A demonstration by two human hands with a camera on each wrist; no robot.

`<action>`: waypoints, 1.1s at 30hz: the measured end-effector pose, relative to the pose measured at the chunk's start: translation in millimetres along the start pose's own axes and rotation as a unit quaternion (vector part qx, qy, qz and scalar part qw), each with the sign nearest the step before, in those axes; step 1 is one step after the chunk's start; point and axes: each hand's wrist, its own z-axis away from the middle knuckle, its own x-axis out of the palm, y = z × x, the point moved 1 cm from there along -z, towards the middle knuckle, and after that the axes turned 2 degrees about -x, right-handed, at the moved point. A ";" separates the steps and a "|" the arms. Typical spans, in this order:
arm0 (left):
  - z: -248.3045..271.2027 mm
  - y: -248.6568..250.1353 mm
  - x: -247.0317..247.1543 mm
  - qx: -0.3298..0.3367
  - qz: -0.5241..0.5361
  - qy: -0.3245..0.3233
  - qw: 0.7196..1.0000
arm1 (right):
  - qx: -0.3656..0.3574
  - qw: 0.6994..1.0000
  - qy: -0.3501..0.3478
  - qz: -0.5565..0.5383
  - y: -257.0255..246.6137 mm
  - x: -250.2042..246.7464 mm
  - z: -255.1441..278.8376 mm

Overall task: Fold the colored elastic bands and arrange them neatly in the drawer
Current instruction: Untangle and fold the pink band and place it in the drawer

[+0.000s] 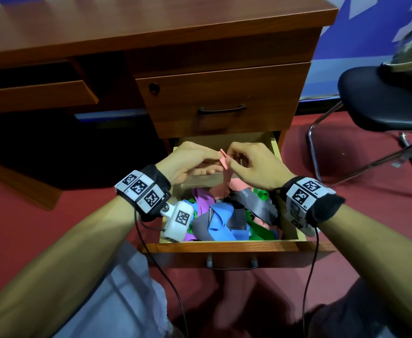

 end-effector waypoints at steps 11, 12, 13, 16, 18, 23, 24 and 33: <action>3.5 0.4 -1.2 0.014 -0.012 0.005 1.000 | -0.010 0.999 -0.022 0.022 0.9 -1.1 1.5; 3.5 0.1 -0.9 0.014 -0.014 0.006 1.000 | -0.013 0.999 -0.027 0.028 0.1 -0.9 1.5; 3.4 -0.1 -0.9 0.015 -0.014 0.006 1.000 | -0.014 0.999 -0.030 0.034 -0.7 -1.0 1.7; 3.9 0.3 -1.1 0.017 -0.018 0.005 1.000 | -0.010 0.999 -0.032 0.040 -1.0 -1.4 1.7; 4.5 0.0 -1.1 0.017 -0.023 0.003 1.000 | -0.011 0.999 -0.028 0.039 -0.9 -1.6 1.6; 2.7 -1.5 -0.3 0.014 -0.024 0.007 1.000 | -0.022 0.999 -0.027 0.032 -3.1 -2.7 1.6; 2.1 -1.5 -0.5 0.013 -0.026 0.008 1.000 | -0.023 0.999 -0.027 0.032 -3.6 -3.0 1.5; 3.5 0.7 -1.7 0.003 -0.012 0.018 1.000 | -0.041 0.996 -0.052 0.052 -4.3 -2.2 3.8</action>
